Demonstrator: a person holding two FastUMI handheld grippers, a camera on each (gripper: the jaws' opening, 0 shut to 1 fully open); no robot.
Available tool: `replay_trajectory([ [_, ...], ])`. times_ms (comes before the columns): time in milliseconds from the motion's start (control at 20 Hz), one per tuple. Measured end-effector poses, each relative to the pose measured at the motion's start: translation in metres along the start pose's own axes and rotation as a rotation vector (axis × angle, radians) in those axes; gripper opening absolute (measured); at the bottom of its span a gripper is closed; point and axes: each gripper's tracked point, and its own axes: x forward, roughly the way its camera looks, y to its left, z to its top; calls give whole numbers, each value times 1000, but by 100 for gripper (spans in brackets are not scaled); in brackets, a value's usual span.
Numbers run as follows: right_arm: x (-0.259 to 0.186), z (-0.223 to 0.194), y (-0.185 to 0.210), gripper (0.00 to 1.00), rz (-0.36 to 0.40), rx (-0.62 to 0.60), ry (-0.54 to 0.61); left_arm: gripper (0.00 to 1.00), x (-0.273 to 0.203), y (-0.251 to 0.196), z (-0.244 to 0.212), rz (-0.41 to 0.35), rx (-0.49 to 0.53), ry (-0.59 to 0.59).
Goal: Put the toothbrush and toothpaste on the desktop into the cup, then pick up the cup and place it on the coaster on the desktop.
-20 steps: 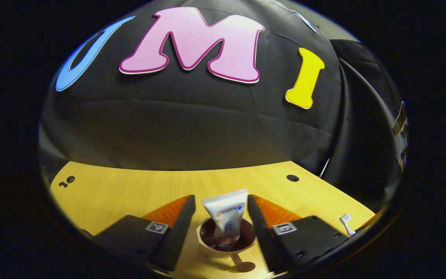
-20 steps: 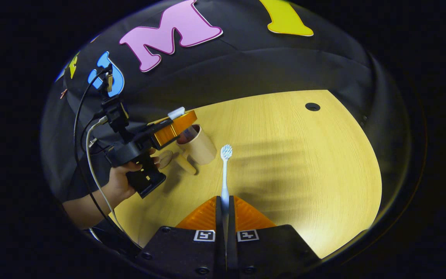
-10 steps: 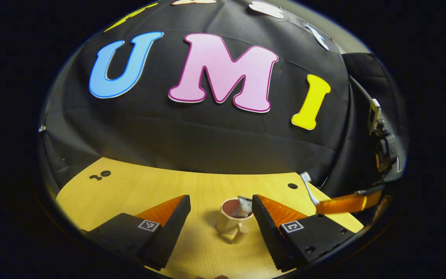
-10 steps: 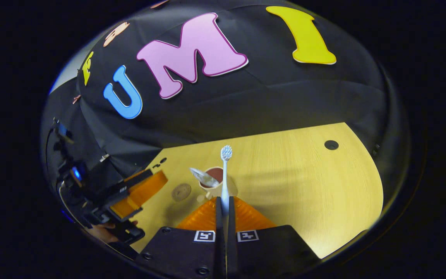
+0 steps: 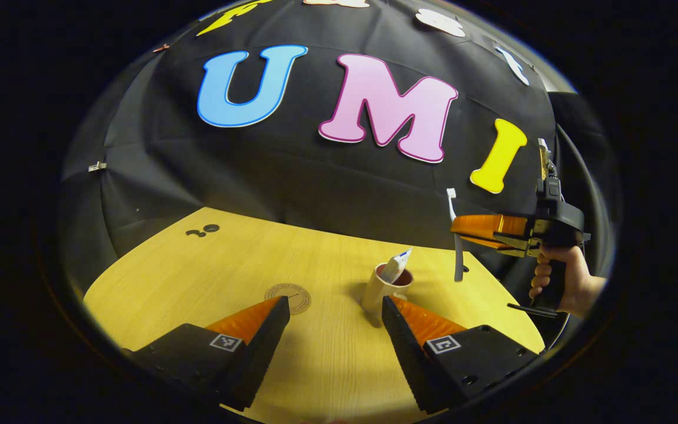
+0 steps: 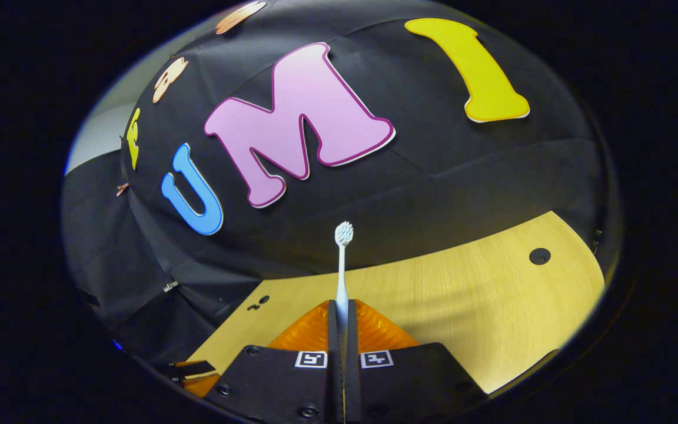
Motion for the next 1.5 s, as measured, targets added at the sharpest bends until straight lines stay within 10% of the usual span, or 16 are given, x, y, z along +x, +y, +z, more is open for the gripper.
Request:
replay_trajectory([
  [1250, 73, -86, -26, 10, 37, -181, -50, 98, 23, 15, -58, 45, -77, 99],
  [1450, 58, -80, -28, 23, 38, -193, -60, 98, 23, 10, -58, 39, -90, 98],
  [1500, 50, -72, -29, 53, 29, -189, -73, 98, 24, 9, -58, 35, -89, 101],
])
